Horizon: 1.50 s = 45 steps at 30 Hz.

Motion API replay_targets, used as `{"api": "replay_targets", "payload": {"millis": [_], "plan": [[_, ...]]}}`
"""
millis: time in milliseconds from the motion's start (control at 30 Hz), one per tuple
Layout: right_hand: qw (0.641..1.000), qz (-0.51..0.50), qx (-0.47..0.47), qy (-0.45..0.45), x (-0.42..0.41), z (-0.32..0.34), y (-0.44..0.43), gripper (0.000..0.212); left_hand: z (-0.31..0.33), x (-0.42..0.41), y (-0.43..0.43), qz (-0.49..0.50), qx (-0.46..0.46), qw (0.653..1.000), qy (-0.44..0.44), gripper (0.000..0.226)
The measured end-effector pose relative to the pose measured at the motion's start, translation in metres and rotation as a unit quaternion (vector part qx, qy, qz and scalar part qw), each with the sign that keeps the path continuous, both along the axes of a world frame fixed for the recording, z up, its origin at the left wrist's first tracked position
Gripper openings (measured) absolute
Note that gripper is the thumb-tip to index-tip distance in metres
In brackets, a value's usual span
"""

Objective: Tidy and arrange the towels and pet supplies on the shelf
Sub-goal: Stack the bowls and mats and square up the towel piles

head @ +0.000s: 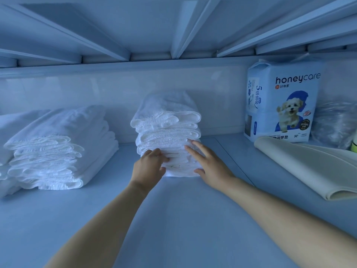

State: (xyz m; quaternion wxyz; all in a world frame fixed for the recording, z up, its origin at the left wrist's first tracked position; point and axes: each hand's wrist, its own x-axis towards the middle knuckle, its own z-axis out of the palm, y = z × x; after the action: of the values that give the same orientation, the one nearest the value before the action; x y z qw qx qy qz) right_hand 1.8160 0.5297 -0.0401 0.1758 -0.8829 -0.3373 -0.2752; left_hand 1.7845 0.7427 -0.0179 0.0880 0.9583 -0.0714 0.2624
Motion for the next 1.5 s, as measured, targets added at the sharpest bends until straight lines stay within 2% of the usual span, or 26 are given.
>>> {"api": "replay_targets", "payload": {"millis": [267, 633, 967, 1100, 1200, 1267, 1400, 1500], "plan": [[0.997, 0.049, 0.020, -0.051, -0.010, -0.009, 0.027, 0.086, -0.006, -0.030, 0.031, -0.008, -0.018, 0.999, -0.030, 0.032], [0.991, 0.123, 0.017, -0.050, -0.015, -0.005, 0.079, 0.088, -0.011, -0.059, 0.082, 0.020, -0.016, 0.997, -0.068, 0.031], [0.996, 0.086, 0.014, -0.019, 0.002, 0.003, 0.124, 0.081, -0.014, -0.035, 0.115, 0.046, 0.005, 0.996, -0.078, 0.033], [0.998, 0.065, -0.001, -0.008, 0.004, 0.008, 0.139, 0.081, -0.023, -0.020, 0.128, 0.049, 0.028, 0.993, -0.102, 0.042], [0.999, 0.046, -0.023, -0.008, -0.001, 0.007, 0.136, 0.079, -0.030, -0.021, 0.137, 0.029, 0.077, 0.989, -0.127, 0.062], [0.998, 0.034, -0.032, -0.029, -0.006, 0.007, 0.132, 0.079, -0.031, -0.027, 0.142, 0.028, 0.097, 0.986, -0.134, 0.070], [0.991, 0.025, -0.055, -0.122, -0.010, 0.005, 0.136, 0.093, -0.025, -0.048, 0.161, 0.026, 0.139, 0.974, -0.176, 0.066], [0.982, 0.020, -0.084, -0.167, -0.012, 0.005, 0.152, 0.096, -0.024, -0.055, 0.181, 0.065, 0.168, 0.967, -0.179, 0.073]]}}
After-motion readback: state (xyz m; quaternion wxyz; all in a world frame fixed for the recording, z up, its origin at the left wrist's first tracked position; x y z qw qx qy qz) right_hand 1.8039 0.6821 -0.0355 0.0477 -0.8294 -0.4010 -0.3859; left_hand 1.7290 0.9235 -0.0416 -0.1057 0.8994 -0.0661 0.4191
